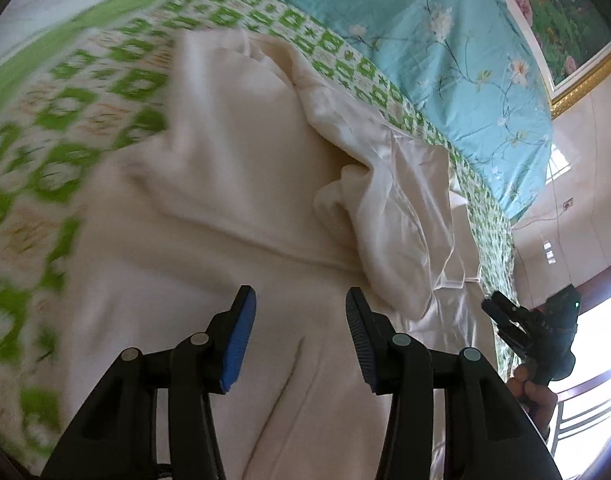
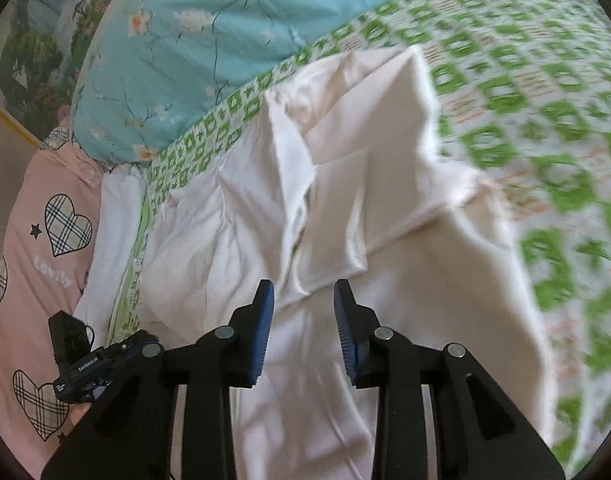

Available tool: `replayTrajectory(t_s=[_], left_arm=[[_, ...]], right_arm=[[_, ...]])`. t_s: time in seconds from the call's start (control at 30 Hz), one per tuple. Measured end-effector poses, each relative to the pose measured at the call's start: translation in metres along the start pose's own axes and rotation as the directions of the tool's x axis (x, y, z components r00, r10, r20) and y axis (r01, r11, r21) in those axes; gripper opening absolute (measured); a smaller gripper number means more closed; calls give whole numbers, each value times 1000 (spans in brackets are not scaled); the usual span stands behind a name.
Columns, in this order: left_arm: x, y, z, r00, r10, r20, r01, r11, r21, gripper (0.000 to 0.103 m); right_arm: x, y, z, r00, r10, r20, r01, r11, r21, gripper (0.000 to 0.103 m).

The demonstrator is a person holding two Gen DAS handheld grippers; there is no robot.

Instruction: Fold large clothes

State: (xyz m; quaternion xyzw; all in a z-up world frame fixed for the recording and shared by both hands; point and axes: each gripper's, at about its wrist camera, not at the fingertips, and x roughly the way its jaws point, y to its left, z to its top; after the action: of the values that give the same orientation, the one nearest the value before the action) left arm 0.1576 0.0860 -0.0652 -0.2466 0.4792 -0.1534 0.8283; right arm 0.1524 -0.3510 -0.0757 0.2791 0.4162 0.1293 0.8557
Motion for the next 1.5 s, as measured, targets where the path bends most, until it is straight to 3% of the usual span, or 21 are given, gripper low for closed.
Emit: replayTrajectory(t_s=[0.1,0.23,0.37,0.47,0.6,0.7,0.77,0.83,0.93,1.03,1.13,1.2,1.27,1.33,1.5], left_arm=[[-29,15,-13,999,36,38,-35,999,-12,60],[-64,42,-31,993,87,85,-83,995,-46,74],[-86,70,-48,989,118,92,-110,990,-91,78],[-96,83,-60,985,158,75,-150,983,-106,79],[-96,90,-78,993,122,7,-121,988,-96,82],[-94,82,-92,997,74,-29,-75,995,-59,85],[-92,76,-103,998,26,-59,-29,999,-45,88],[-90,71,-120,995,-45,-92,41,998,-44,95],[-96,66,-141,994,-84,-76,83,996,-18,96],[-98,64,-151,991,-125,-57,124,992,-16,95],[-94,61,-155,988,-153,-27,152,987,-44,87],[-90,58,-156,983,-179,-30,177,983,-46,67],[-78,53,-158,980,-189,-69,187,982,-38,25],[-69,49,-159,981,-169,-92,167,986,-24,6],[-72,40,-151,986,-157,-51,157,988,0,4]], right_arm=[[-20,-10,-9,999,-41,27,40,999,14,48],[-53,-41,-27,993,-105,53,102,993,58,52],[-81,-70,-45,983,-169,64,162,981,112,53],[-92,-85,-59,985,-168,46,161,978,136,53],[-99,-89,-77,995,-102,5,101,989,110,53],[-99,-88,-89,998,3,-64,3,995,98,53],[-99,-88,-99,989,99,-107,-88,990,109,53],[-102,-87,-108,982,140,-128,-127,986,105,53],[-106,-86,-124,960,227,-166,-214,972,98,53],[-103,-80,-136,946,265,-185,-257,964,68,50],[-91,-74,-142,946,276,-168,-267,961,74,36],[-82,-73,-144,949,273,-157,-261,961,91,23],[-76,-73,-144,953,264,-148,-252,963,96,13],[-76,-72,-145,958,248,-146,-238,967,86,7],[-87,-67,-139,958,259,-126,-254,966,55,4]])
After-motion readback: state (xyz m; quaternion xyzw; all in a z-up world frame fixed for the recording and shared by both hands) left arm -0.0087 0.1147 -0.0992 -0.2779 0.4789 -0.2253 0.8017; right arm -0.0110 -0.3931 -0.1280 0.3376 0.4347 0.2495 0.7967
